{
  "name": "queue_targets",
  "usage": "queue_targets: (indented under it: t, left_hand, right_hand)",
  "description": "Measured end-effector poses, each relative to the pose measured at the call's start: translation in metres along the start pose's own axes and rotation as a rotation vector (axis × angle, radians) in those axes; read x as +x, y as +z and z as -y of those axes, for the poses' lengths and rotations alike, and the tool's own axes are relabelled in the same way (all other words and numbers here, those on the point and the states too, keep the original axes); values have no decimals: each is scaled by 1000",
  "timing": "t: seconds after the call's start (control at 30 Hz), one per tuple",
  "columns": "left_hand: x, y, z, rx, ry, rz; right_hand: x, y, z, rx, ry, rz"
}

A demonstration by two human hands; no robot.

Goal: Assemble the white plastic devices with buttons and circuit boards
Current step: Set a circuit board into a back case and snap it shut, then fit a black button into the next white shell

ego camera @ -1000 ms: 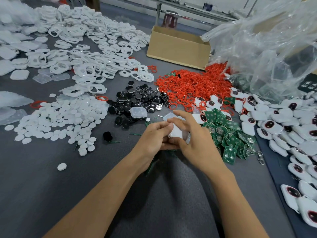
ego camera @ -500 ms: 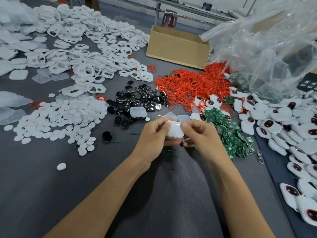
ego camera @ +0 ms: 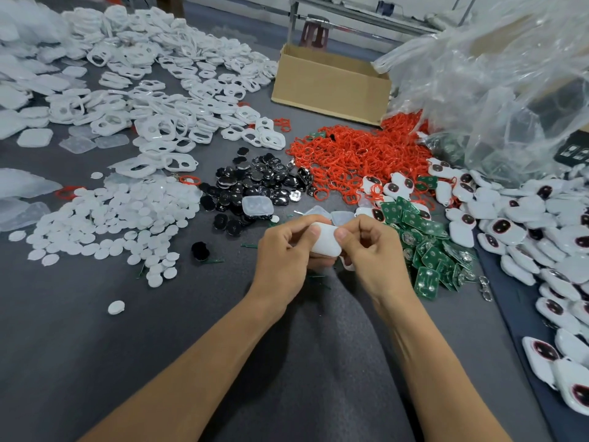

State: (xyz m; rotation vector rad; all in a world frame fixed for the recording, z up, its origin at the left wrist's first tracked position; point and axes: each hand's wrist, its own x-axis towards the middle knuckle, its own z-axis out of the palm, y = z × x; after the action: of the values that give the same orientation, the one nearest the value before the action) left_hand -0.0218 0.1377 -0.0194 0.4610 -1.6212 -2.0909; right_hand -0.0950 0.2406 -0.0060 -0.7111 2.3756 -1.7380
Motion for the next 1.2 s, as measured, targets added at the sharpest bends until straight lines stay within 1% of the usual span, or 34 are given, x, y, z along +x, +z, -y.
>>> queue_targets:
  t: [0.07, 0.13, 0.17, 0.23, 0.3, 0.33, 0.4, 0.5, 0.53, 0.6, 0.67, 0.73, 0.83, 0.93, 1.0, 1.07, 1.2]
  left_hand:
    - [1, -1, 0, -38, -24, -30]
    - [2, -1, 0, -81, -57, -32]
    - [3, -2, 0, -96, -72, -9]
    - [2, -1, 0, -122, -90, 74]
    - [1, 0, 1, -139, -90, 135]
    - [1, 1, 1, -134, -83, 137]
    - [2, 3, 1, -111, -62, 101]
    - [4, 1, 0, -156, -44, 2]
    - [6, 0, 0, -200, -48, -13]
    - [8, -1, -2, -257, -59, -12]
    - [9, -3, -2, -249, -57, -32]
    - [9, -4, -2, -240, -37, -33]
    - [7, -5, -3, -183, 9, -3]
    - [6, -4, -3, -131, 33, 0]
    - [6, -5, -2, -126, 30, 2]
    - [6, -5, -2, -126, 31, 4]
    - [5, -6, -2, -73, 49, 16]
  right_hand:
    - [-1, 3, 1, 23, -6, 28]
    - [-2, 3, 3, 53, 3, 120]
    - [-1, 2, 3, 46, 4, 159]
    - [0, -3, 3, -11, -3, 183]
    - [1, -7, 0, -57, 3, 170]
    - [0, -8, -1, -66, -5, 156]
    - [-1, -5, -1, -70, -61, 99]
    - [-4, 1, 2, -150, -227, -51]
    - [-4, 2, 3, -186, -272, -76]
    - [-6, 4, 3, -216, -310, -62]
    - [-7, 7, 3, -165, -266, -19]
    - [-7, 9, 4, -60, -184, -14]
    - [-3, 6, 3, 88, 5, 37]
    - [-4, 3, 3, 250, 172, 239]
    - [-6, 3, 5, 368, 232, 349]
    - [-7, 3, 7, 408, 242, 352]
    - [-5, 3, 9, 373, 251, 292]
